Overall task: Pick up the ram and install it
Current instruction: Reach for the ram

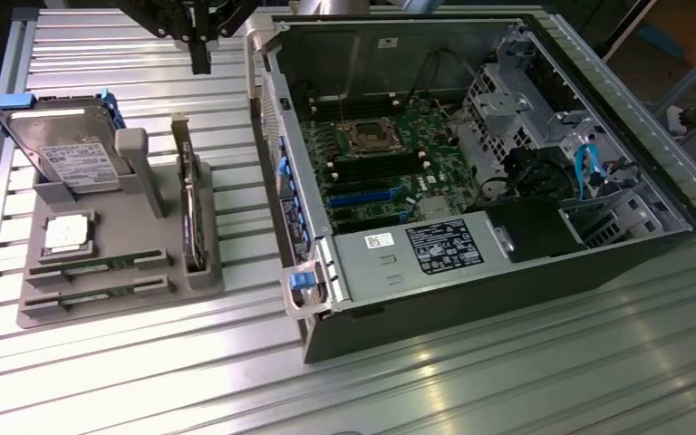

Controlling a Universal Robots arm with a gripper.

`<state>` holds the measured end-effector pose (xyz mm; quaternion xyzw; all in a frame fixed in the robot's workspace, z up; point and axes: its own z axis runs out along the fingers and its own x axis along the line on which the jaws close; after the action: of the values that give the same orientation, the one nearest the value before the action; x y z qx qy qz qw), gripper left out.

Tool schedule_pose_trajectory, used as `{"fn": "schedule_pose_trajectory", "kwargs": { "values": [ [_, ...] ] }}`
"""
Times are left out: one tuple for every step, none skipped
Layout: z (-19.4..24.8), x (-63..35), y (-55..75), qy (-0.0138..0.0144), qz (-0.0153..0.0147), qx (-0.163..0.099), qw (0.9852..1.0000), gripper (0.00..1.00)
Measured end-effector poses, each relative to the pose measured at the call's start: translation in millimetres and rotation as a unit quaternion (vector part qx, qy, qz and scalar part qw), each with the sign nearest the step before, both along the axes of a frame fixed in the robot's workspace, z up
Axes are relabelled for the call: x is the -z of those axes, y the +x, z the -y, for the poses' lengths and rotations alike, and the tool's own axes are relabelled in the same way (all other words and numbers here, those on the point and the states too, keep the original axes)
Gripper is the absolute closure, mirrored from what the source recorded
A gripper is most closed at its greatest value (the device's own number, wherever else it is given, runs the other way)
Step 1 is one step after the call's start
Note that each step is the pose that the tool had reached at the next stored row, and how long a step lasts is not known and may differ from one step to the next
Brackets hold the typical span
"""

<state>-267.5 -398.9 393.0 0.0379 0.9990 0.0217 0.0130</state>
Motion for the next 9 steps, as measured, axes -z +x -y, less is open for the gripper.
{"fn": "schedule_pose_trajectory", "kwargs": {
  "values": [
    [0.0, 0.0, -3.2, 0.0, 0.0, 0.0, 1.0, 0.89],
    [0.0, 0.1, -6.2, 0.0, 0.0, 0.0, 1.0, 0.89],
    [0.0, 0.0, -7.8, 0.0, 0.0, 0.0, 1.0, 0.89],
    [0.0, 0.0, -9.6, 0.0, 0.0, 0.0, 1.0, 0.89],
    [0.0, 0.0, -11.1, 0.0, -0.0001, 0.0, 1.0, 0.89],
    [0.0, 0.0, -12.8, 0.0, -0.0001, 0.0, 1.0, 0.89],
    [0.0, 0.0, -14.4, 0.0, -0.0001, 0.0, 1.0, 0.89],
    [0.0, 0.1, -16.1, 0.0, 0.0, 0.0, 1.0, 0.89],
    [0.0, 0.0, -17.5, 0.0, -0.0001, 0.0, 1.0, 0.89]
  ]
}}
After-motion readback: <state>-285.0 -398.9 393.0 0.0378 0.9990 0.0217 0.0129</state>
